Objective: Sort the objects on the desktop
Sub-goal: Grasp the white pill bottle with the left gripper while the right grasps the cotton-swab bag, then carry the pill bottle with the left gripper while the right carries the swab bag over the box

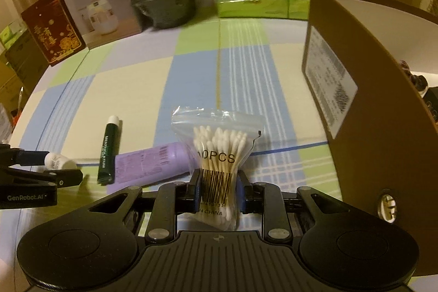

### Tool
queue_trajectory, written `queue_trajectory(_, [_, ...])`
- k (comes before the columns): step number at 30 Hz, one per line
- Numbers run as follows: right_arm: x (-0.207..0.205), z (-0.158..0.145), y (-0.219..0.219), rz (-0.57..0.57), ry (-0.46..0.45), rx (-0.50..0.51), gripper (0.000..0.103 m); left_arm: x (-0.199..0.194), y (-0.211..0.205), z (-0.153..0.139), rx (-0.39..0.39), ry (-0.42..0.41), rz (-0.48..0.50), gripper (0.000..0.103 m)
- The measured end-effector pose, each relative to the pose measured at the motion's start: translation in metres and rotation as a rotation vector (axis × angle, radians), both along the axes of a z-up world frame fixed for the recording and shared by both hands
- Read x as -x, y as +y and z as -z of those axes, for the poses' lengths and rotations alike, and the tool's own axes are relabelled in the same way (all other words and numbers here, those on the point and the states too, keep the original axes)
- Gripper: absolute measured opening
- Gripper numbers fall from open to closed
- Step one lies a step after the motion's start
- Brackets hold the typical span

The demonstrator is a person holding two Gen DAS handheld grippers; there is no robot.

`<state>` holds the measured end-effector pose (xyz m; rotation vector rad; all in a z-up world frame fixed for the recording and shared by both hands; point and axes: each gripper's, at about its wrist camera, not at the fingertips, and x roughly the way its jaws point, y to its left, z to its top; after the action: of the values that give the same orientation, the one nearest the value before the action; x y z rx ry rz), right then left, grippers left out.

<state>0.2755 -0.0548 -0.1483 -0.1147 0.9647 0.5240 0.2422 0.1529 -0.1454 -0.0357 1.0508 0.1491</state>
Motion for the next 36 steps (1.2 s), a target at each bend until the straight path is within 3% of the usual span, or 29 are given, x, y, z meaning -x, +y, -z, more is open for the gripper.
queue_trajectory(7, [0.002, -0.001, -0.006, 0.002, 0.008, -0.002, 0.022, 0.002, -0.002, 0.002, -0.017, -0.015, 0.030, 0.042])
queue_trajectory(24, [0.031, -0.018, -0.016, -0.046, 0.029, -0.044, 0.020, 0.033, -0.017, -0.015, -0.009, -0.040, 0.036, 0.042])
queue_trajectory(36, [0.059, -0.058, -0.031, -0.106, 0.009, -0.123, 0.020, 0.061, -0.052, -0.060, -0.006, -0.125, 0.085, 0.042])
